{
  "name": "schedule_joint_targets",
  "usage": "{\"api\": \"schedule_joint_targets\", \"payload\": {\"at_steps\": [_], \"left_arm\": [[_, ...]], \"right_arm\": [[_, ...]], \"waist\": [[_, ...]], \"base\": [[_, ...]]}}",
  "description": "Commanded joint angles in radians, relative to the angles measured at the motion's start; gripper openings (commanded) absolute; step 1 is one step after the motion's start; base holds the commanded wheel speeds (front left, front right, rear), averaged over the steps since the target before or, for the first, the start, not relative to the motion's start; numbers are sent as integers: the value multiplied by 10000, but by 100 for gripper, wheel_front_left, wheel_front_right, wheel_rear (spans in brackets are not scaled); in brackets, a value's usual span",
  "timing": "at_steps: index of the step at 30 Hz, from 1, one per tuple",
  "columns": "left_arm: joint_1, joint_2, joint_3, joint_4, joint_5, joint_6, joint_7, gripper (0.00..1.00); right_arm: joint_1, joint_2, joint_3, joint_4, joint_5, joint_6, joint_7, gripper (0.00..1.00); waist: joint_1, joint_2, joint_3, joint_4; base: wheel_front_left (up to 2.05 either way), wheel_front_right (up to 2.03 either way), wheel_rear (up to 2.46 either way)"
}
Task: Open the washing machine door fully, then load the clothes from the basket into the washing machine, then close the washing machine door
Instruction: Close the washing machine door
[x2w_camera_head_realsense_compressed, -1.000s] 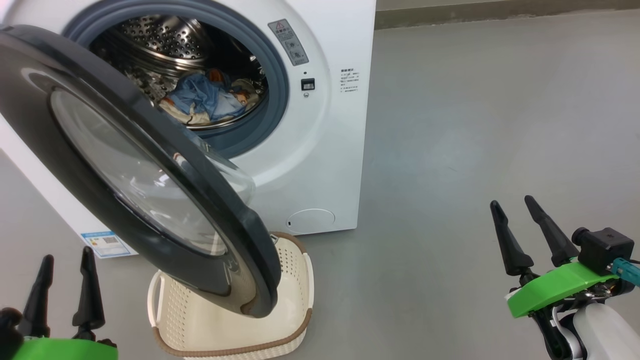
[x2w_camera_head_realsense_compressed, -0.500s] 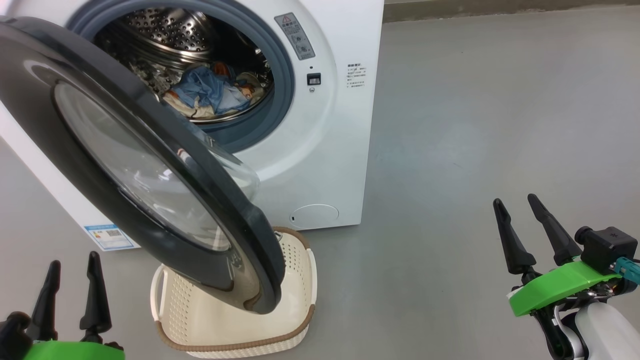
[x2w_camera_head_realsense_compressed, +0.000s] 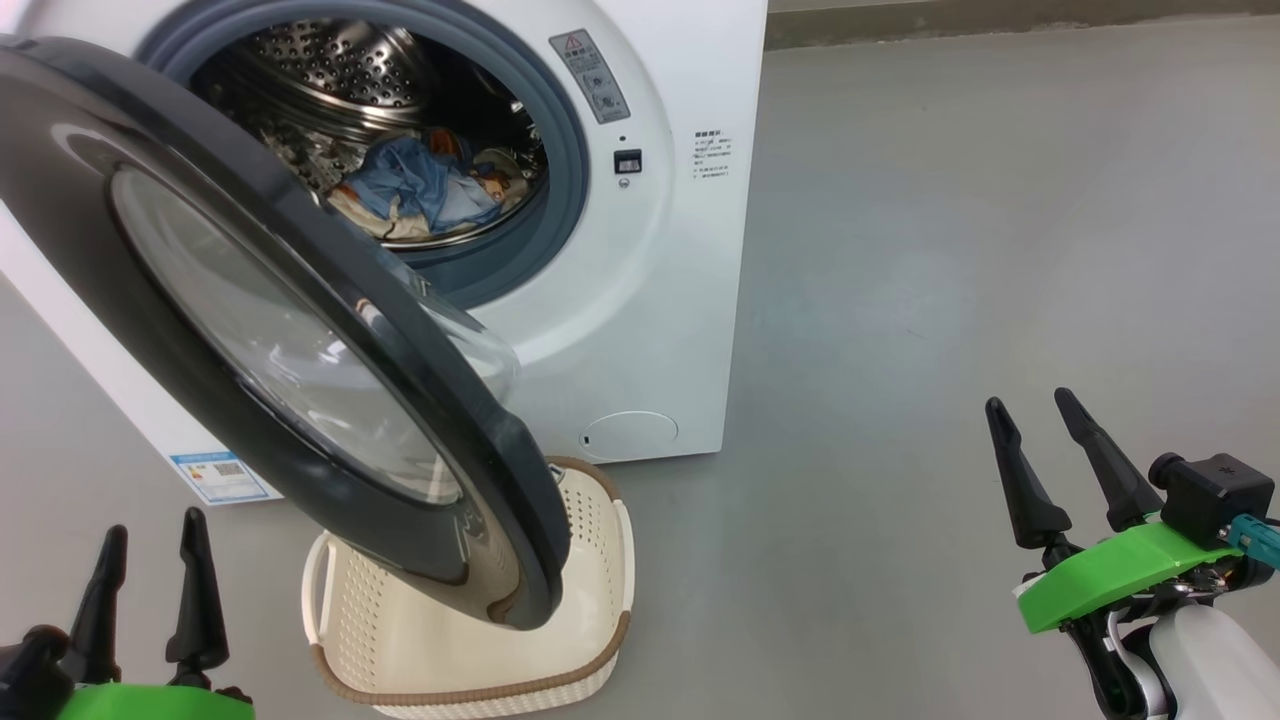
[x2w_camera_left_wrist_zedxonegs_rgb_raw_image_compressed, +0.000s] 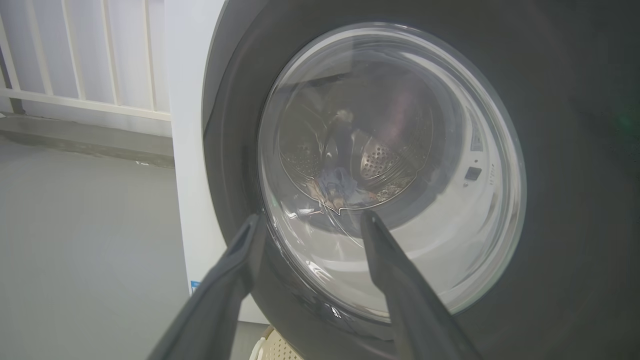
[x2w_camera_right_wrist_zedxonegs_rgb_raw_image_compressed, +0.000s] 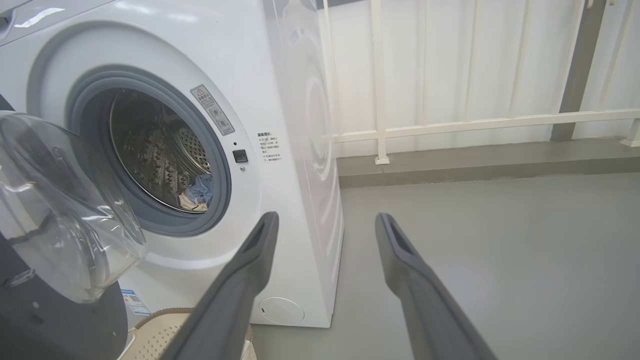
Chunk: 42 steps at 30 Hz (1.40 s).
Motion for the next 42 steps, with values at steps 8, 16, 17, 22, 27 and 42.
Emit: {"api": "schedule_joint_targets", "payload": {"at_steps": [8,16,17,22,27,42], "left_arm": [[-306,182,318,-165,218,86,-131,100],[-329,143,314,-123,224,93,-134,100],[-331,138,316,-119,225,96,-134,100],[-360,121,293,-117,217,91,-135,100],[-389,85,239,-83,202,80,-135,100],[-342,-5,-152,212,70,8,-136,100]], "right_arm": [[-46,-137,198,-247,-81,44,-124,100],[-35,-149,200,-300,-79,44,-124,26],[-31,-153,204,-312,-81,44,-124,0],[-67,-220,351,-532,-120,44,-124,0],[-195,-221,429,-786,-115,44,-124,0],[-1004,103,836,-3181,229,44,-124,0]], "waist": [[0,0,-2,36],[0,0,-2,76],[0,0,-5,85],[0,0,-11,201],[0,0,-50,518],[0,0,-196,1984]], "base": [[0,0,0],[0,0,0],[0,0,0],[0,0,0],[0,0,0],[0,0,0]]}}
